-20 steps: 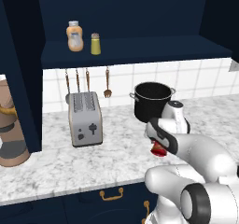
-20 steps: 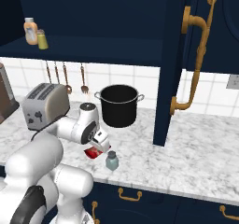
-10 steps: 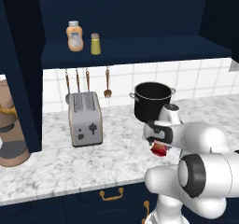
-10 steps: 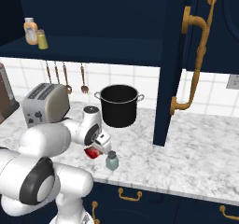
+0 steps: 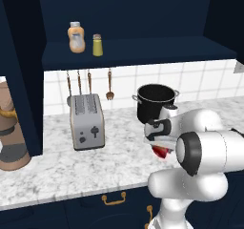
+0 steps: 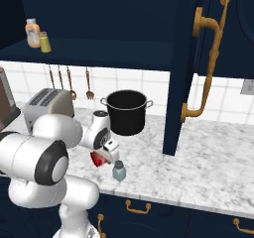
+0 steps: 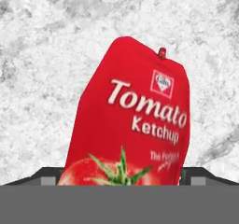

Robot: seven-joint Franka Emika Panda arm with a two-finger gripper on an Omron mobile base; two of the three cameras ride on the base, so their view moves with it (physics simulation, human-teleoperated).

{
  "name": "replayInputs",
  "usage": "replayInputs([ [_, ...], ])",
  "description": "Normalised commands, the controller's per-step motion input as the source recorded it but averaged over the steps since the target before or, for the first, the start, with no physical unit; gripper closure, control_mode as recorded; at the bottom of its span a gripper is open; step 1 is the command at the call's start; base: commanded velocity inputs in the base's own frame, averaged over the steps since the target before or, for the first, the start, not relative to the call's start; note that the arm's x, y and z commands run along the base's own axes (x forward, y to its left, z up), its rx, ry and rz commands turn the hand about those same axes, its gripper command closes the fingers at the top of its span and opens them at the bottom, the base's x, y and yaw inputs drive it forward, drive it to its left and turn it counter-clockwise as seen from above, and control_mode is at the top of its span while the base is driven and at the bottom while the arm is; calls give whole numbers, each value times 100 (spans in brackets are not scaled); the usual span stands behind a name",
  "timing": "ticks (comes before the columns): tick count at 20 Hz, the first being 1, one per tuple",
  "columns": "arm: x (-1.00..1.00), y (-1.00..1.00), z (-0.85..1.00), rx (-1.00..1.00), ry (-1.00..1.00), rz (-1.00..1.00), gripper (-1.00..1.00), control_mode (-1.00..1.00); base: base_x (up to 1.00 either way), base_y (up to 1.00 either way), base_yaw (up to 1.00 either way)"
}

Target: Put the shaker and condiment bottle from the counter next to their counterparts in the cabinet.

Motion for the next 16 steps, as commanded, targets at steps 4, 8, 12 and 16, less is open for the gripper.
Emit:
replayInputs([
  [4, 2, 0, -4, 0, 2, 0, 100, -100, 0, 0, 0],
  [8, 0, 16, 38, 0, -10, 2, 100, -100, 0, 0, 0],
  [12, -13, 30, 52, 0, -15, 11, 100, -100, 0, 0, 0],
  [16, -32, 21, 54, 0, -16, 13, 100, -100, 0, 0, 0],
])
